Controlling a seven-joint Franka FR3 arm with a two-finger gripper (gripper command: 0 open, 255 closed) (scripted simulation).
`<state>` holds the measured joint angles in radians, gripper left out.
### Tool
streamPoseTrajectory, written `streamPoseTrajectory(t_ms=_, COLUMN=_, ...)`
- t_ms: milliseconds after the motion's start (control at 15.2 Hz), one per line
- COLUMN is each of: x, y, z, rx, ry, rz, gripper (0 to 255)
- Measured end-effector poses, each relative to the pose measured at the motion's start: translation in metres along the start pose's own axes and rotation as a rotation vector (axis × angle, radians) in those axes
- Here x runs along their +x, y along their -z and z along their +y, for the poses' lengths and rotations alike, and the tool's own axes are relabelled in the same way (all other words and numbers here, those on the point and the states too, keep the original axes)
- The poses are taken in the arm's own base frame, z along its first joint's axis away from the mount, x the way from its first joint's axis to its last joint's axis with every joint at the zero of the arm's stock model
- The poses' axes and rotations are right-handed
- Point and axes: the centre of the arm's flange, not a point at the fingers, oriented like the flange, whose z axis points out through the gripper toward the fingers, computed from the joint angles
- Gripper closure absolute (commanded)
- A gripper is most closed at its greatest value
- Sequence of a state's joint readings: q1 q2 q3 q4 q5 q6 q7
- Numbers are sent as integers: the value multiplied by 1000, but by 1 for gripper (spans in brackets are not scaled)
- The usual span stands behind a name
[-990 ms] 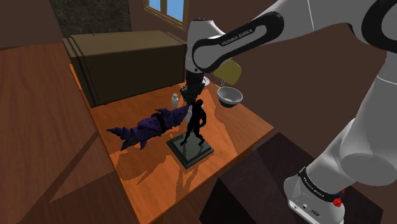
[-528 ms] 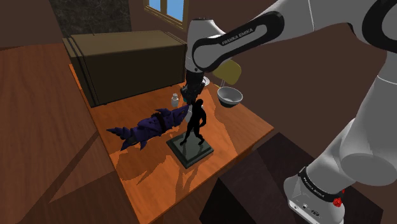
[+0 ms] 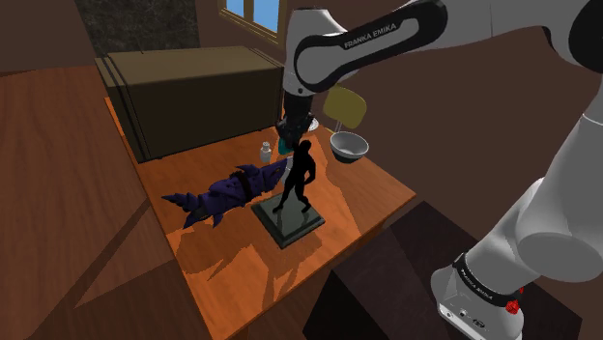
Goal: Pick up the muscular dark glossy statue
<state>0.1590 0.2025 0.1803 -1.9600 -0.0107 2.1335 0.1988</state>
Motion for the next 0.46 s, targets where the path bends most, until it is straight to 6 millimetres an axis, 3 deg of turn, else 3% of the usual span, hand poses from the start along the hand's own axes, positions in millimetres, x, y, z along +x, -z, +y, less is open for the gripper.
streamPoseTrajectory(t_ms=462, x=-1, y=35, z=-2, rx=0, ry=0, rz=0, gripper=255)
